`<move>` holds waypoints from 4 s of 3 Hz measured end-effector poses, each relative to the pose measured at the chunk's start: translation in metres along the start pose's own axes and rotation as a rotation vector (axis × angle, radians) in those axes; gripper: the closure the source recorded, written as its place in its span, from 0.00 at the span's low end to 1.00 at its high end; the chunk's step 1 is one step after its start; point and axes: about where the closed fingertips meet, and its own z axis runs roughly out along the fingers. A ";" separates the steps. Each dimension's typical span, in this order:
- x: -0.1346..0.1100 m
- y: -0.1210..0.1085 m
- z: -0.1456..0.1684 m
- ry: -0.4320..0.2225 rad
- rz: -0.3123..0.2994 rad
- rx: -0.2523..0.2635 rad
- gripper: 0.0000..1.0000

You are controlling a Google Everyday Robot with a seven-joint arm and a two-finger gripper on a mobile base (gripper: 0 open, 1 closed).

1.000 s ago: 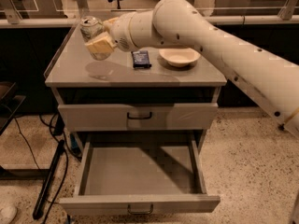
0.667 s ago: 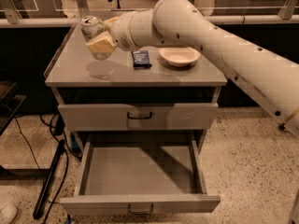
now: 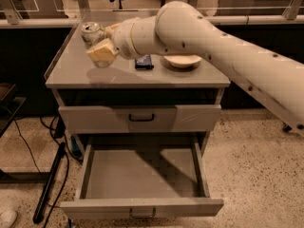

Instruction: Place 7up can into middle drawer

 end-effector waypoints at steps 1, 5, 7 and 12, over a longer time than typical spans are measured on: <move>0.009 0.059 -0.036 0.050 0.056 -0.008 1.00; 0.080 0.137 -0.098 0.227 0.242 -0.037 1.00; 0.099 0.154 -0.096 0.246 0.291 -0.057 1.00; 0.238 0.199 -0.049 0.252 0.483 0.046 1.00</move>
Offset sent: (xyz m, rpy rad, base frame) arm -0.0556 -0.0066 -0.0031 0.0002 0.0516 -0.0258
